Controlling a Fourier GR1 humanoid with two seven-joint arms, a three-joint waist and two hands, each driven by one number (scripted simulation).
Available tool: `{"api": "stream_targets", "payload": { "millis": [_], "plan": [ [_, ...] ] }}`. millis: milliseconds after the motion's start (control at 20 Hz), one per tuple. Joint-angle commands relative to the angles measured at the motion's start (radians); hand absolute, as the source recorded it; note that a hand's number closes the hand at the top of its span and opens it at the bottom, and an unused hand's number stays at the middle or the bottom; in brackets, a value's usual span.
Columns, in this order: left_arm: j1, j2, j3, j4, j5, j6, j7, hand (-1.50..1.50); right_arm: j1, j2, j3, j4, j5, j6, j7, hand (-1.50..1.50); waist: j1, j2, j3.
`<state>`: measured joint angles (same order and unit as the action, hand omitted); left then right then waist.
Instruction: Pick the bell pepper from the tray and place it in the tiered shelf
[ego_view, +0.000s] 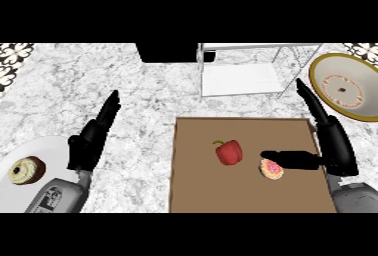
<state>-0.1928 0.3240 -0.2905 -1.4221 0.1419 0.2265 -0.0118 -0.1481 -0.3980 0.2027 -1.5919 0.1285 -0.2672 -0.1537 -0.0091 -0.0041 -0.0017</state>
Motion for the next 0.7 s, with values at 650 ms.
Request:
{"api": "stream_targets", "payload": {
  "millis": [650],
  "plan": [
    [-0.021, -0.043, -0.004, 0.016, -0.036, -0.005, 0.027, 0.0, -0.224, -0.198, 0.316, -0.404, 0.367, 0.455, 0.968, -1.5, 0.011, 0.0, -0.001]
  ]
}}
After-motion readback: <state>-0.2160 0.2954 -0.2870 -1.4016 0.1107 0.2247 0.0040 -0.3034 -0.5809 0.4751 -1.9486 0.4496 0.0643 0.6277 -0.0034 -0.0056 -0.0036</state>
